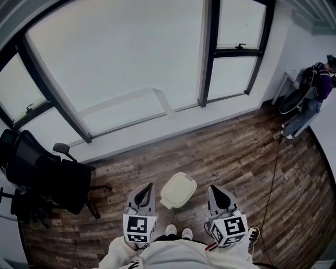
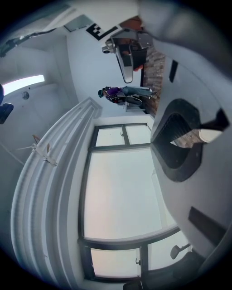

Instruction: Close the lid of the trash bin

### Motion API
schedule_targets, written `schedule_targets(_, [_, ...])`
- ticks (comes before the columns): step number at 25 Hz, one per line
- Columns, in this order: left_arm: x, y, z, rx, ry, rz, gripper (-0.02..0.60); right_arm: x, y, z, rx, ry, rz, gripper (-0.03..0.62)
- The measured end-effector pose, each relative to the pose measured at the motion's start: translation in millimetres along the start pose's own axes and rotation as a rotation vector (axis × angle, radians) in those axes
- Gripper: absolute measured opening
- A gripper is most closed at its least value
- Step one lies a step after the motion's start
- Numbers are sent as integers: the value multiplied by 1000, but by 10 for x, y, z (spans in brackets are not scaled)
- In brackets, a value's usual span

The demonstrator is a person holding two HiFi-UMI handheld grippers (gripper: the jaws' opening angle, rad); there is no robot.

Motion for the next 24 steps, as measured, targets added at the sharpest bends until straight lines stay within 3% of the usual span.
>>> schedule_targets(16, [10, -12, -170, -3, -11, 13, 6, 37, 114, -118, -2, 8, -11, 23])
schedule_targets(24, [37, 86, -47, 12, -10, 8, 7, 127, 139, -16, -5, 15, -25, 23])
Point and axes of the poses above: the fingertips, and each gripper's own axes: y forward along the fingers, z to its right, x out of its underside, the point moved 4 cm from there along -y, backward along the fingers, and after that the axes turned 6 degrees about -y, right-handed, at the moved point
